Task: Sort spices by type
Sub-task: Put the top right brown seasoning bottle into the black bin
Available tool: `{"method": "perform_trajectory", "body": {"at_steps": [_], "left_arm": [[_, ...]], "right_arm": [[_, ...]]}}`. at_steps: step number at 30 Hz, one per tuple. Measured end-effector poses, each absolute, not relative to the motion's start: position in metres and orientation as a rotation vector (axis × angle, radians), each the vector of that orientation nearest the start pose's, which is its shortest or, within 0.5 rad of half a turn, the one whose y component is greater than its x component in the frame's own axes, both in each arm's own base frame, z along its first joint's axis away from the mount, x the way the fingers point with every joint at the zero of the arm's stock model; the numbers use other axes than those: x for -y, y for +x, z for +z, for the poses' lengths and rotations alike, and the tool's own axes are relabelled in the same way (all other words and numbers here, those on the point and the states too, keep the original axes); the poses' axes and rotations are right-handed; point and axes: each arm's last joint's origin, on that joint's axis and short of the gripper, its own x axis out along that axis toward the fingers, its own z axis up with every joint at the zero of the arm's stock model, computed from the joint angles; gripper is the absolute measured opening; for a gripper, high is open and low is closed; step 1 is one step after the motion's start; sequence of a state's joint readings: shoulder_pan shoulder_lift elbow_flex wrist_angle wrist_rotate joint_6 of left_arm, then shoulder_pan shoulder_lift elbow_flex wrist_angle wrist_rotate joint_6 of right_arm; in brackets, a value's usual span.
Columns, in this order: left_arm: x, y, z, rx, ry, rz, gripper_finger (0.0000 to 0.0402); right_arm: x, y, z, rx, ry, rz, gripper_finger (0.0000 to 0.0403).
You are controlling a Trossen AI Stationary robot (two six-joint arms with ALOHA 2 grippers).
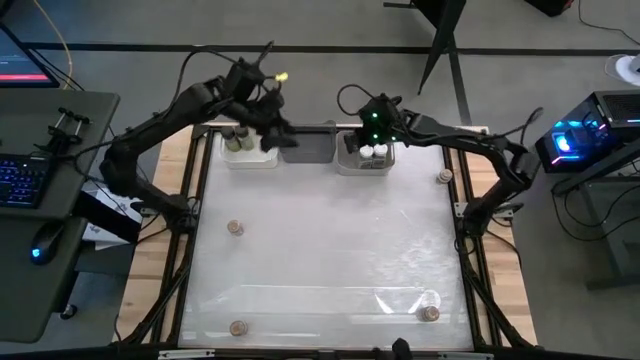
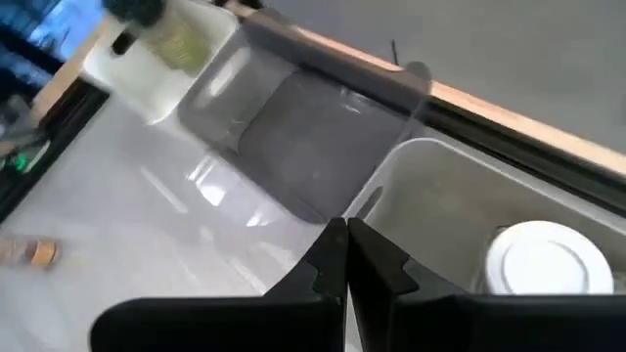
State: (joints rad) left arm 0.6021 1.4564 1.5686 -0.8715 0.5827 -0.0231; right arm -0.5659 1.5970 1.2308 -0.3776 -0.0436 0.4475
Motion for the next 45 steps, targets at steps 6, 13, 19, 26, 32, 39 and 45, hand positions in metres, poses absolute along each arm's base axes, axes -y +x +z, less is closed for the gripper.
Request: {"method": "perform_trajectory", "body": {"at_steps": [6, 13, 19, 26, 32, 39, 45], "left_arm": [[-0.082, 0.234, 0.376, -0.712, -0.407, 0.062, 0.0282], [-0.039, 0.218, 0.33, -0.58, -0.518, 0.237, 0.0282], [-0.046, 0.22, 0.311, -0.432, -0.578, 0.272, 0.0282], [-0.073, 0.218, 0.316, -0.366, -0.514, 0.26, 0.0282], [-0.102, 0.205, 0.316, -0.35, -0.521, 0.259, 0.0282], [-0.123, 0.193, 0.316, -0.341, -0.508, 0.23, 0.0282], [-0.128, 0.189, 0.316, -0.333, -0.521, 0.216, 0.0282]], "right_arm": [[0.171, 0.273, 0.308, -0.527, 0.545, -0.625, 0.0], [0.147, 0.234, 0.34, -0.552, 0.507, -0.631, 0.0], [0.13, 0.202, 0.336, -0.731, 0.614, -0.798, 0.0001], [0.132, 0.178, 0.325, -0.881, 0.686, -1.066, 0.0061], [0.14, 0.148, 0.319, -0.982, 0.807, -1.329, 0.0178], [0.139, 0.139, 0.279, -0.934, 1.062, -1.513, 0.0283], [0.132, 0.129, 0.225, -0.876, 1.172, -1.722, 0.0295]]}}
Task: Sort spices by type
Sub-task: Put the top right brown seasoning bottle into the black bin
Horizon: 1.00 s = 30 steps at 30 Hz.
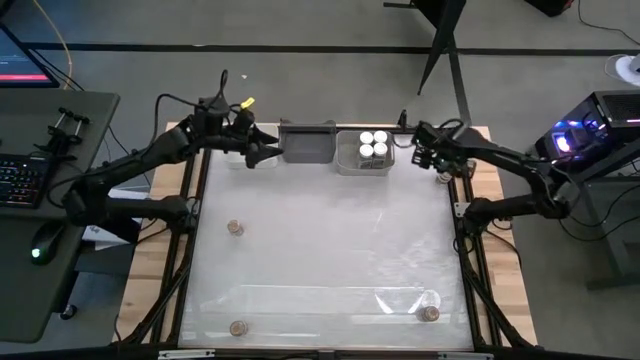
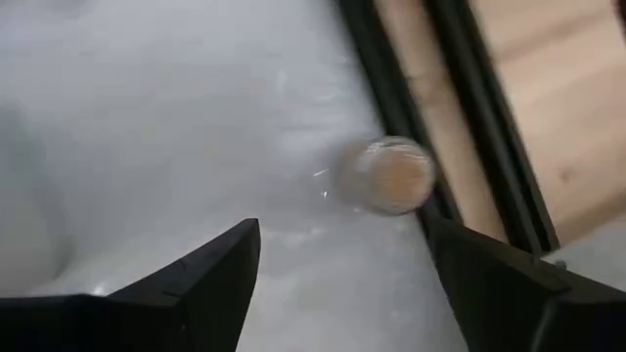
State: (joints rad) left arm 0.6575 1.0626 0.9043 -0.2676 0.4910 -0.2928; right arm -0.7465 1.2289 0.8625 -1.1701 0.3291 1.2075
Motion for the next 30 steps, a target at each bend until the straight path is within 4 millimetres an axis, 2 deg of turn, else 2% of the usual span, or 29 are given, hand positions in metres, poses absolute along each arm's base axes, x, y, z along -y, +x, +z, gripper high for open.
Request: {"method": "perform_trajectory", "body": {"at_steps": [7, 12, 18, 25, 30], "left_arm": [[-0.129, 0.188, 0.316, -0.334, -0.504, 0.209, 0.0282], [-0.129, 0.188, 0.316, -0.334, -0.5, 0.208, 0.0282], [-0.129, 0.188, 0.317, -0.331, -0.504, 0.208, 0.0282], [-0.129, 0.188, 0.317, -0.33, -0.511, 0.21, 0.0282], [-0.129, 0.189, 0.317, -0.318, -0.559, 0.218, 0.0282]], "right_arm": [[0.128, 0.121, 0.202, -0.747, 1.169, -1.917, 0.0296], [0.127, 0.111, 0.184, -0.711, 1.254, -1.991, 0.0296], [0.135, 0.106, 0.174, -0.597, 1.265, -2.017, 0.0296], [0.136, 0.098, 0.159, -0.58, 1.344, -2.018, 0.0294], [0.136, 0.098, 0.151, -0.558, 1.365, -1.975, 0.0261]]}}
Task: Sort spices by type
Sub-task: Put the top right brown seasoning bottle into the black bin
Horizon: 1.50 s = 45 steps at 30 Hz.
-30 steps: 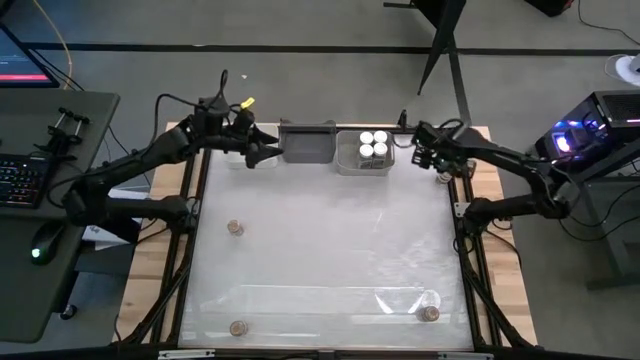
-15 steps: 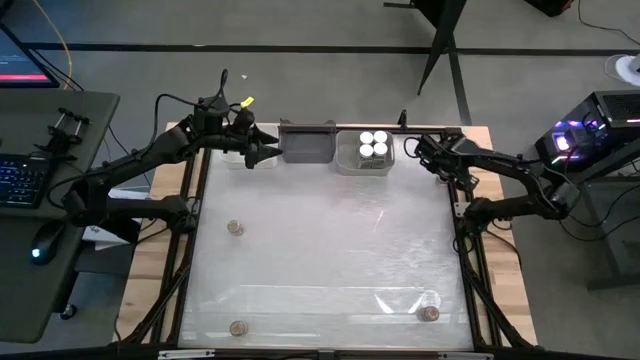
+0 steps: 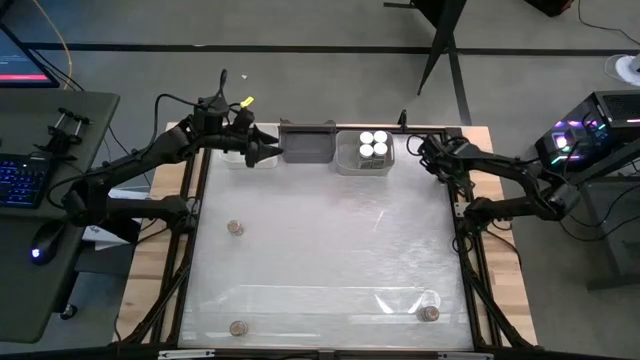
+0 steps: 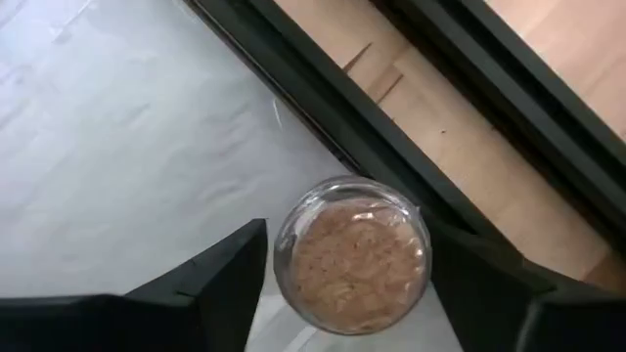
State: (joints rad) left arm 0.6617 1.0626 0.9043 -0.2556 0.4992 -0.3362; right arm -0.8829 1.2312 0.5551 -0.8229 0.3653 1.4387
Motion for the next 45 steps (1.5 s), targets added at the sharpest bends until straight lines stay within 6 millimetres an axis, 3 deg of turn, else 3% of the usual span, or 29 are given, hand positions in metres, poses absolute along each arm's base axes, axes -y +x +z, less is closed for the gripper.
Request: {"method": "perform_trajectory", "body": {"at_steps": [5, 11, 14, 18, 24, 27, 30, 33, 38, 45], "left_arm": [[-0.132, 0.191, 0.327, -0.223, -0.558, 0.215, 0.0282], [-0.134, 0.195, 0.346, -0.033, -0.547, 0.185, 0.0282], [-0.133, 0.195, 0.358, 0.073, -0.57, 0.137, 0.0282], [-0.126, 0.196, 0.377, 0.215, -0.588, 0.006, 0.0282], [-0.11, 0.201, 0.389, 0.323, -0.643, -0.071, 0.0282], [-0.106, 0.206, 0.389, 0.35, -0.65, -0.024, 0.0282], [-0.103, 0.208, 0.389, 0.377, -0.654, 0.022, 0.0282], [-0.101, 0.208, 0.391, 0.406, -0.648, 0.02, 0.0282], [-0.094, 0.205, 0.402, 0.477, -0.605, -0.108, 0.0282], [-0.088, 0.2, 0.408, 0.473, -0.546, -0.224, 0.0282]], "right_arm": [[0.137, 0.097, 0.152, -0.629, 1.258, -1.954, 0.0186], [0.138, 0.102, 0.153, -0.726, 1.138, -1.827, 0.0186], [0.136, 0.113, 0.166, -0.722, 1.042, -1.74, 0.0186], [0.135, 0.134, 0.212, -0.597, 0.827, -1.588, 0.0186], [0.138, 0.178, 0.294, -0.274, 0.598, -1.167, 0.0186], [0.147, 0.205, 0.317, -0.288, 0.553, -1.001, 0.0186], [0.157, 0.241, 0.326, -0.379, 0.503, -0.896, 0.0186], [0.165, 0.278, 0.327, -0.46, 0.459, -0.826, 0.0186], [0.184, 0.334, 0.307, -0.559, 0.453, -0.74, 0.0186], [0.208, 0.388, 0.276, -0.681, 0.462, -0.735, 0.0186]]}}
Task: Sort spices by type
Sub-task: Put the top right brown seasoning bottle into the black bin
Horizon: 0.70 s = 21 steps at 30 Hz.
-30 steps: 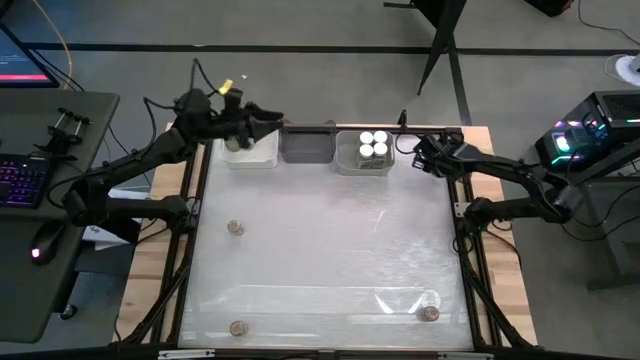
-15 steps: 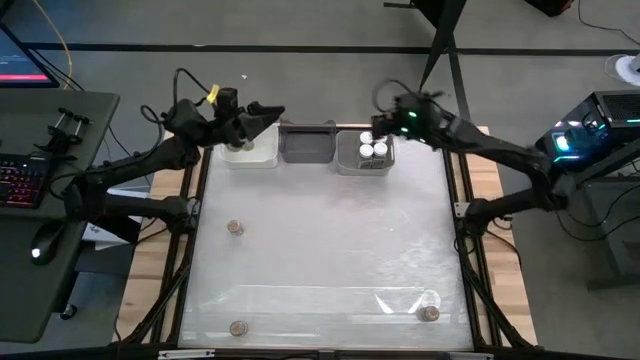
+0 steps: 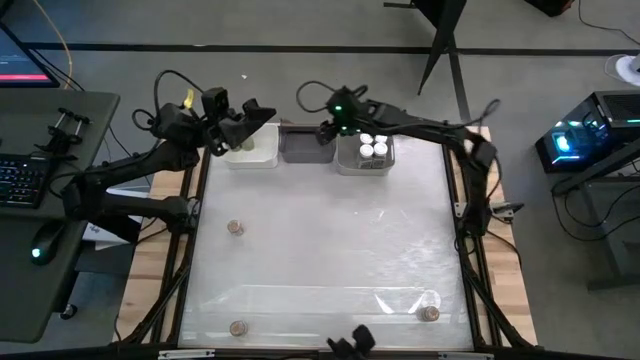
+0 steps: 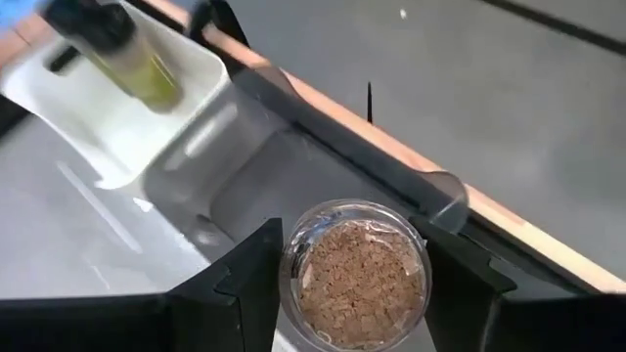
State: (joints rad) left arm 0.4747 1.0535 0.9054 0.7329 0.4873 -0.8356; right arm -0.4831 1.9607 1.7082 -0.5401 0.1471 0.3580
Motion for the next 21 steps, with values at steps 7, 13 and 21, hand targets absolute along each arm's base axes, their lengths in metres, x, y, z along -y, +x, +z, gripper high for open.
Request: {"method": "perform_trajectory", "body": {"at_steps": [7, 13, 21], "left_arm": [[-0.087, 0.201, 0.407, 0.442, -0.537, -0.263, 0.0282], [-0.084, 0.201, 0.406, 0.38, -0.551, -0.351, 0.0282], [-0.084, 0.201, 0.405, 0.37, -0.562, -0.364, 0.0282]], "right_arm": [[0.212, 0.424, 0.241, -0.832, 0.446, -0.754, 0.0186], [0.21, 0.441, 0.212, -0.924, 0.46, -0.772, 0.0186], [0.212, 0.438, 0.194, -0.993, 0.477, -0.855, 0.0186]]}}
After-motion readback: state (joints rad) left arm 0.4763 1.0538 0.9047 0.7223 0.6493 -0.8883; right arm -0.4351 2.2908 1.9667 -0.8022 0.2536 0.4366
